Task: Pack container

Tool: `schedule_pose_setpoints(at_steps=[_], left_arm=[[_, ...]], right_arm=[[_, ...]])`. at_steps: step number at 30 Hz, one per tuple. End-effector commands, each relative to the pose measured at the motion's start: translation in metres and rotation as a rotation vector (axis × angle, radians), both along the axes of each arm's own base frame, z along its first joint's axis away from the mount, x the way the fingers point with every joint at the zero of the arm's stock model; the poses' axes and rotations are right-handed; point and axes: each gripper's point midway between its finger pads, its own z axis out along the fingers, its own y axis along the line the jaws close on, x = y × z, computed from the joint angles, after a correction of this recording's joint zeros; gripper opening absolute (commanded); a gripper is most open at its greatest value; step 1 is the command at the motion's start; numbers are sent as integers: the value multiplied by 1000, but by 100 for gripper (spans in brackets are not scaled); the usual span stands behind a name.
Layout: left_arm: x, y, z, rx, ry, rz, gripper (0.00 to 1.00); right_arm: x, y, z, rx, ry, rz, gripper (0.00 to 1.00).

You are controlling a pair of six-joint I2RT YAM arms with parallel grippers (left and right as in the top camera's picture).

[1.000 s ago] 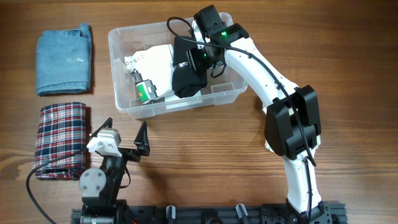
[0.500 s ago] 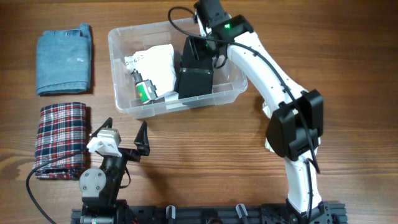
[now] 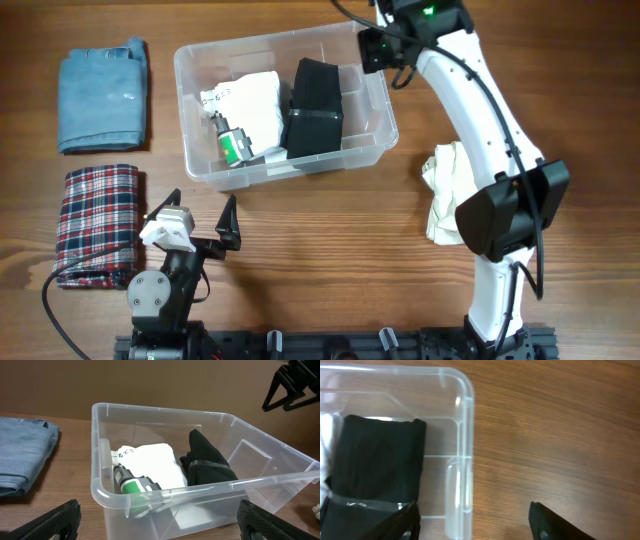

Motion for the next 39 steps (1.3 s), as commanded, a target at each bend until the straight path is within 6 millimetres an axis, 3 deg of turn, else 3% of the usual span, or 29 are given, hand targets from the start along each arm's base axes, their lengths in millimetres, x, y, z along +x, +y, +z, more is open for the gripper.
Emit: schedule_pose_setpoints(at_steps=[1,8,13,20,29,39], left_arm=[[0,3,-1,-5,1,13,100],[0,3,-1,-5,1,13,100],[0,3,-1,-5,1,13,100],[0,3,-1,-5,1,13,100],[0,3,-1,-5,1,13,100],[0,3,-1,-5,1,13,100]], right_arm=[[-12,6,-29,2,80,22,69],[-28,15,-62,44,176,52,68],[-36,12,-76,40,217,48,50],[-37,11,-77,41,221,38,26],[-41,8,-79,108,242,-162,6],[-62,-4,-83,112,315,-367,4]])
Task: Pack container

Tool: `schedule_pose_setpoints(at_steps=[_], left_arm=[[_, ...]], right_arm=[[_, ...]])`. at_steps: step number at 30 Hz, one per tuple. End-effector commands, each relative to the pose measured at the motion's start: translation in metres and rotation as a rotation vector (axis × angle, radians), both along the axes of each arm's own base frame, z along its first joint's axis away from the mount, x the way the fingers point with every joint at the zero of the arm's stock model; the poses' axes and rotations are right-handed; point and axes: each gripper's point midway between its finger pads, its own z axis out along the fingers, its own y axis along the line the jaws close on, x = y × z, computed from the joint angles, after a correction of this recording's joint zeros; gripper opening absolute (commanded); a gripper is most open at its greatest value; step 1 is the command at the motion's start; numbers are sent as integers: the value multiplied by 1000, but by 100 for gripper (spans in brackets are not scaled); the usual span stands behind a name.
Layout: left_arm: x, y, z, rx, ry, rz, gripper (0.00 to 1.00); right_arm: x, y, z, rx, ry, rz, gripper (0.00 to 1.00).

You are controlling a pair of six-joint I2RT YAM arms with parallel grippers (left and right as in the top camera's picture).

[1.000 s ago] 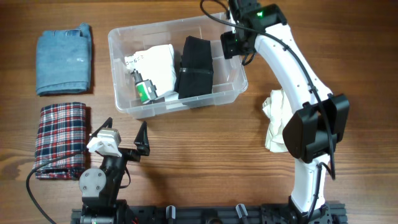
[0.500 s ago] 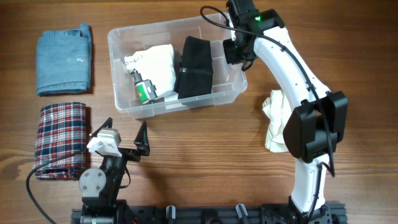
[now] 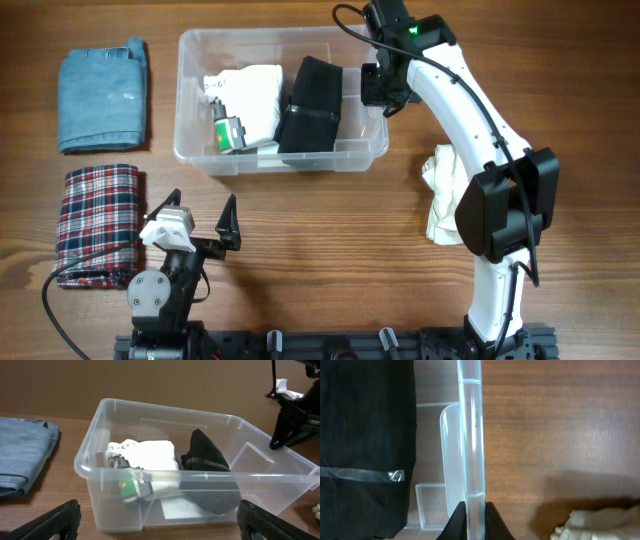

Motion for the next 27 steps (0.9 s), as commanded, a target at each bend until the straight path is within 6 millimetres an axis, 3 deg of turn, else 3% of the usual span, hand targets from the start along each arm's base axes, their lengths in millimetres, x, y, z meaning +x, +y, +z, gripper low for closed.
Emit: schedule_pose_setpoints(at_steps=[1,11,15,23,27], left_arm=[[0,3,-1,-5,1,13,100],[0,3,-1,-5,1,13,100],[0,3,-1,-5,1,13,100],[0,3,-1,-5,1,13,100],[0,3,-1,-5,1,13,100]], right_arm=[[-10,-6,-10,-6,51,-137,4],[-9,-9,-10,-40,47,-30,4],[-5,-19,-9,-58,44,3,5],[11,-46,13,-42,-23,-45,8],[12,-44,20,-29,-41,5,13]])
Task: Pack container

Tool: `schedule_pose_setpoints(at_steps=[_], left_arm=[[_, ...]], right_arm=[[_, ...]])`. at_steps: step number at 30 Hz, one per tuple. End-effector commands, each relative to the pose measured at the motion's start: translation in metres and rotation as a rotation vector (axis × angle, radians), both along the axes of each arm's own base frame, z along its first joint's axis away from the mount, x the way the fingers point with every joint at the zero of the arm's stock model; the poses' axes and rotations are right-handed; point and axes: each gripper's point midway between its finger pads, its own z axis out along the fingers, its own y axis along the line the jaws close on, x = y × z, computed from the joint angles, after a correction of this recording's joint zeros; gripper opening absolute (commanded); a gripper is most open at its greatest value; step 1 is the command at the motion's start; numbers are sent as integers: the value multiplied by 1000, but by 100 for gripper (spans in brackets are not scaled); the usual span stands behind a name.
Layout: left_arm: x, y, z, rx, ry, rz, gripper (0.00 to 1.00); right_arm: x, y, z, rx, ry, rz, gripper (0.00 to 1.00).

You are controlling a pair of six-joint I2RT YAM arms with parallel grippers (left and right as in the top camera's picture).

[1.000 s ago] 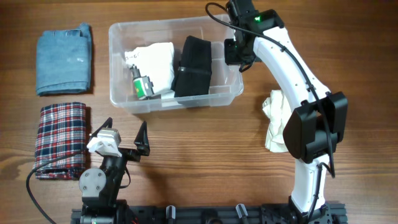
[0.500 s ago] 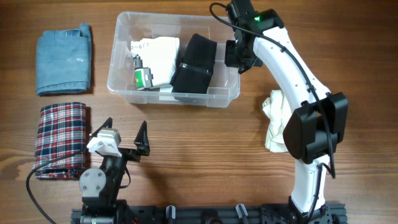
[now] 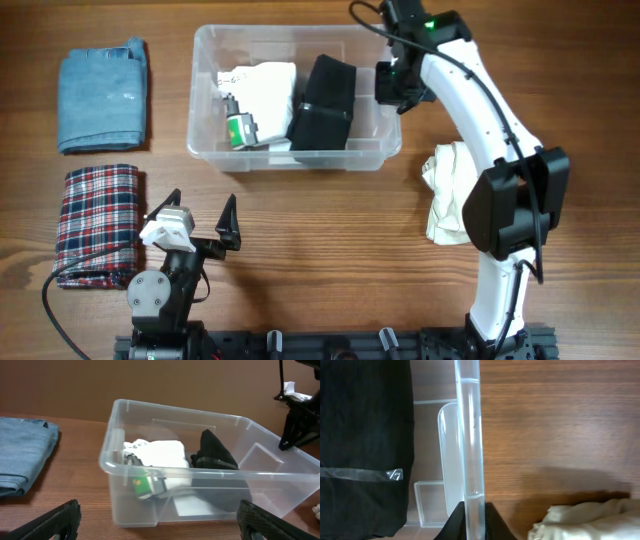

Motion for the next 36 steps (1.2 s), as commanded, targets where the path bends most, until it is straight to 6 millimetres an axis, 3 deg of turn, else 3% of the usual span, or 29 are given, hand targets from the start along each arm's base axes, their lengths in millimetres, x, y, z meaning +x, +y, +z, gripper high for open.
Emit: schedule_pose_setpoints(at_steps=[1,5,8,11,15,21,24,26,31,36], left_arm=[[0,3,-1,-5,1,13,100],[0,3,-1,-5,1,13,100],[0,3,-1,-5,1,13,100],[0,3,-1,-5,1,13,100],[0,3,-1,-5,1,13,100],[0,3,-1,-5,1,13,100],[0,3,-1,-5,1,13,100],[0,3,-1,-5,1,13,100],[0,3,-1,-5,1,13,100],[0,3,-1,-5,1,13,100]], right_arm=[[6,-12,19,-12,-52,10,13],[6,-10,19,-2,-51,12,16],[8,-9,20,0,-61,11,36],[11,-9,29,7,-84,11,39],[24,-4,76,43,-205,9,43],[39,25,182,243,-465,71,44],[44,42,201,301,-525,109,47],[46,49,191,301,-515,120,47],[48,71,134,274,-386,148,42],[46,98,77,246,-263,166,21]])
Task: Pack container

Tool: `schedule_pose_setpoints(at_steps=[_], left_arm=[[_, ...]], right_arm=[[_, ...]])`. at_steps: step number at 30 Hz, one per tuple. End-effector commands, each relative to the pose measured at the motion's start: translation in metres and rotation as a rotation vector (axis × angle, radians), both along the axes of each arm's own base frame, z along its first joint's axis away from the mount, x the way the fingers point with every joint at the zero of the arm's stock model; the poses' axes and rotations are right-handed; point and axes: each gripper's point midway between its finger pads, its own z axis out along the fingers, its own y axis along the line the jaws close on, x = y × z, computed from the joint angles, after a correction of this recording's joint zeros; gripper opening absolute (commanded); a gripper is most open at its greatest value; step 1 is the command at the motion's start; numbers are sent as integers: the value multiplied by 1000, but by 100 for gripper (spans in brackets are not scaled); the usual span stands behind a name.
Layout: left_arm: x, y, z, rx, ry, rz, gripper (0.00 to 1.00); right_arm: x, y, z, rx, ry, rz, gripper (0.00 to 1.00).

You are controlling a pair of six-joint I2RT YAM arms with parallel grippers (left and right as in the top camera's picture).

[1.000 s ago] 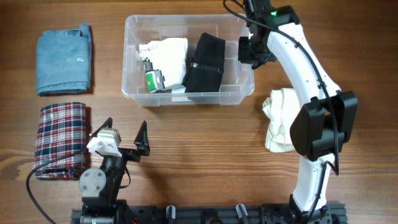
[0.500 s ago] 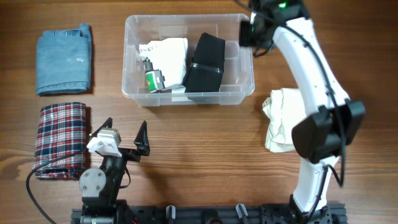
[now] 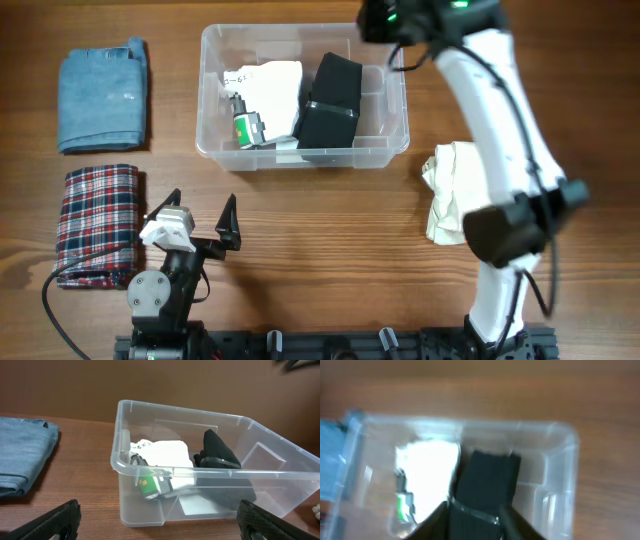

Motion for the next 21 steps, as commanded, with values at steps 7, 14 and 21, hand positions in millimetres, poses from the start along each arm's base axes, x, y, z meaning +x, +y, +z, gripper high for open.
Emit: schedule_pose_setpoints(at_steps=[7,14,21], left_arm=[[0,3,-1,-5,1,13,100],[0,3,-1,-5,1,13,100],[0,3,-1,-5,1,13,100]], right_arm=[[-7,10,-112,-201,211,-76,13],[-14,2,-155,-268,311,-125,10],[-19,5,-174,-290,353,-113,11]])
